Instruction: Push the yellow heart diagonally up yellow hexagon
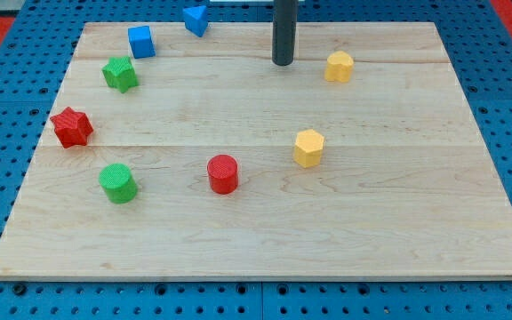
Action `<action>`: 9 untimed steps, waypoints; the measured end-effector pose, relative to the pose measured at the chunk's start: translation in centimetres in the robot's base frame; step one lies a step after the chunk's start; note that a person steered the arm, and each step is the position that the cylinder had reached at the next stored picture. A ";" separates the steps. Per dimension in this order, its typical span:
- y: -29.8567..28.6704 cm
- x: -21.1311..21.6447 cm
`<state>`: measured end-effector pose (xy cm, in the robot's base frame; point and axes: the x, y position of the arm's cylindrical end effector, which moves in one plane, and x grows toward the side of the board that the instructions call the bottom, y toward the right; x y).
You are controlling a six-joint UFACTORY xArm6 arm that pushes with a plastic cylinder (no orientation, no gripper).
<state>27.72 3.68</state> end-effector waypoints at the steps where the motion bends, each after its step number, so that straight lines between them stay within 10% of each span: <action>1: 0.0 -0.6; 5: 7.6 -2.0; 9: 10.8 5.5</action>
<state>33.21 14.46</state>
